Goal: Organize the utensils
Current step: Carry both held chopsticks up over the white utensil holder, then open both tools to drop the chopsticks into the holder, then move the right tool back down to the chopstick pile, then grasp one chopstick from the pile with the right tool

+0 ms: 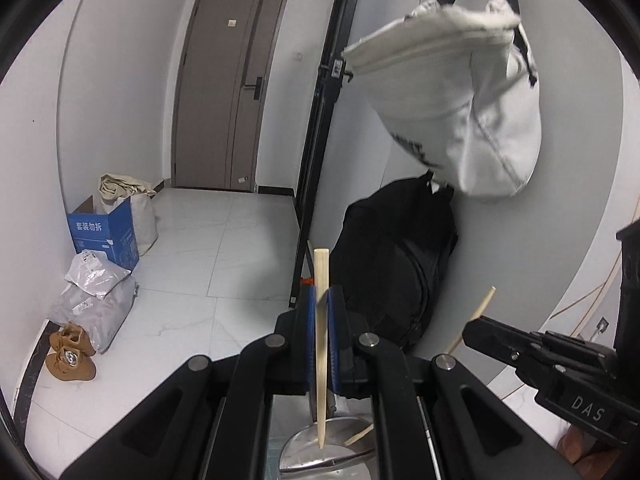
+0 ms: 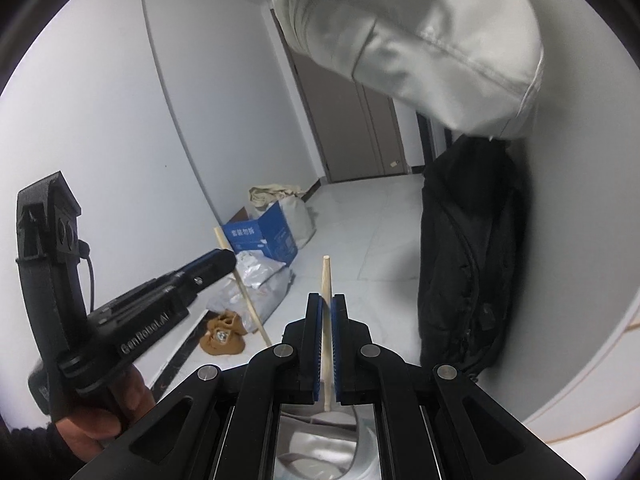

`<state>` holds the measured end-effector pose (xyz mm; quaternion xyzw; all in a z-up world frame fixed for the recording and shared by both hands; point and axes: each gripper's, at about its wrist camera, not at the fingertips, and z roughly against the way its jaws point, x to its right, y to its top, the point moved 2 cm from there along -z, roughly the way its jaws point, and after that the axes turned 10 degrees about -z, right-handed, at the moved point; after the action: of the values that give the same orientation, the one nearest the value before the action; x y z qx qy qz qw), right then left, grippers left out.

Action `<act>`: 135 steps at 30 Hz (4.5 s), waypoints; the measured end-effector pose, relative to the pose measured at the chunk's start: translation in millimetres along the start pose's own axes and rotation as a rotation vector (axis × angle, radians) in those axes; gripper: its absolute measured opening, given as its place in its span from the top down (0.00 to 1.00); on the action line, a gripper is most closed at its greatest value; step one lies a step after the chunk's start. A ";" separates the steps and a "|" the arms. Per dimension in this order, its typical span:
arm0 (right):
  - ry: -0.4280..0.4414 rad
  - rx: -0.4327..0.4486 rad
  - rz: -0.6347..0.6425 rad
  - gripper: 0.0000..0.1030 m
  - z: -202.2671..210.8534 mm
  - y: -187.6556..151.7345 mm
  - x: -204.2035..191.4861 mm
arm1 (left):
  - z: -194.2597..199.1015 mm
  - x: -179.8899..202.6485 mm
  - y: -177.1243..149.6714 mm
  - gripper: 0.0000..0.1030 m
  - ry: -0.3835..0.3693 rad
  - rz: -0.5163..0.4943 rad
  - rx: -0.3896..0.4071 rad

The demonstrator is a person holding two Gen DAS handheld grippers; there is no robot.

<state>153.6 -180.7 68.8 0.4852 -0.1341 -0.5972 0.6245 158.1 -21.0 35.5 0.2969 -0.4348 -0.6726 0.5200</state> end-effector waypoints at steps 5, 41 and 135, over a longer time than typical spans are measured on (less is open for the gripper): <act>-0.012 -0.033 0.004 0.96 -21.2 -7.8 7.5 | -13.4 -6.1 -9.5 0.98 -0.033 0.008 -0.024; 0.103 -0.011 -0.072 0.25 37.3 -61.0 -25.2 | 56.1 -30.5 -30.2 0.38 0.092 0.108 -0.130; -0.420 -0.633 0.131 0.93 -159.3 -271.8 -28.3 | 65.3 -102.7 -215.4 0.22 0.276 0.234 -0.486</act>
<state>98.2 -34.8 -206.4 0.1260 -0.0989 -0.6545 0.7389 36.5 112.9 -133.3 0.2001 -0.2174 -0.6458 0.7041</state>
